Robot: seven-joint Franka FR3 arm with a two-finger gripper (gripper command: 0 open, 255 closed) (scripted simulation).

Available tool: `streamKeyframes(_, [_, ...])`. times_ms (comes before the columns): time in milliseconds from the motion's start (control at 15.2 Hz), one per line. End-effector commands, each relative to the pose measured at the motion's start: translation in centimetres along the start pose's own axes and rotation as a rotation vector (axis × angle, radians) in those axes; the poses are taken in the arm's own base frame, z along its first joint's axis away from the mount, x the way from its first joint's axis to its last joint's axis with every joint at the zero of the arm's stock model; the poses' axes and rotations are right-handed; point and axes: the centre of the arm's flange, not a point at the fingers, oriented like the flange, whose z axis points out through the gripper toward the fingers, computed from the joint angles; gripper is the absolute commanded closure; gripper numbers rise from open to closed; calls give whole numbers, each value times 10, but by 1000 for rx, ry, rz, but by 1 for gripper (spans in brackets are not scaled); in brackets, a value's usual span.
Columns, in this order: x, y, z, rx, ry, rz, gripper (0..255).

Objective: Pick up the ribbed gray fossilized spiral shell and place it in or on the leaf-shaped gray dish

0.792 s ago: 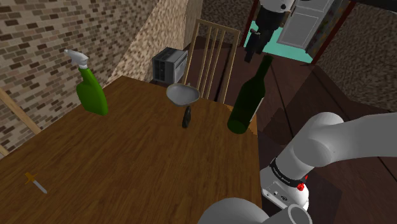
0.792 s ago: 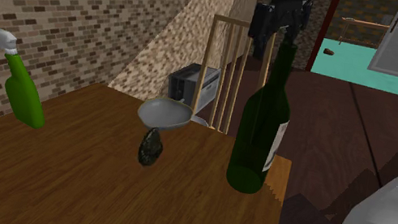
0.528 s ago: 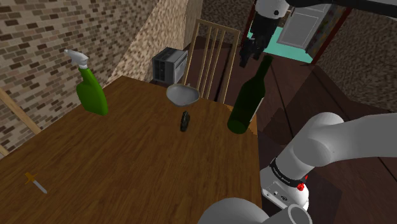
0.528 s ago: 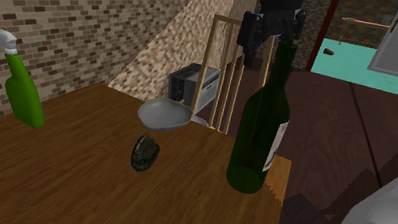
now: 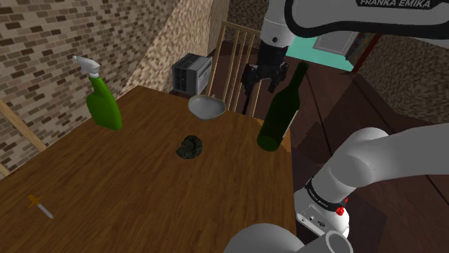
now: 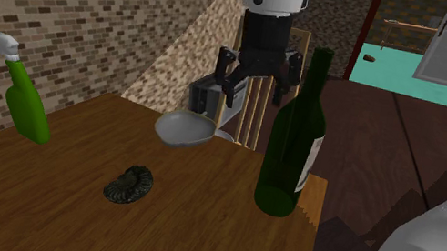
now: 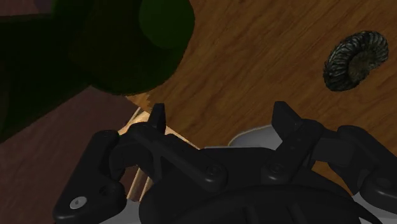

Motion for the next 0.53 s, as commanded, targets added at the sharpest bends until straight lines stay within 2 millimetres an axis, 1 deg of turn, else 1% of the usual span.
streamKeyframes(0, [1, -18, 14, 15, -20, 96, 0])
streamKeyframes(198, [6, -47, 35, 37, -48, 228, 0])
streamKeyframes(462, [17, -86, 63, 65, -86, 404, 0])
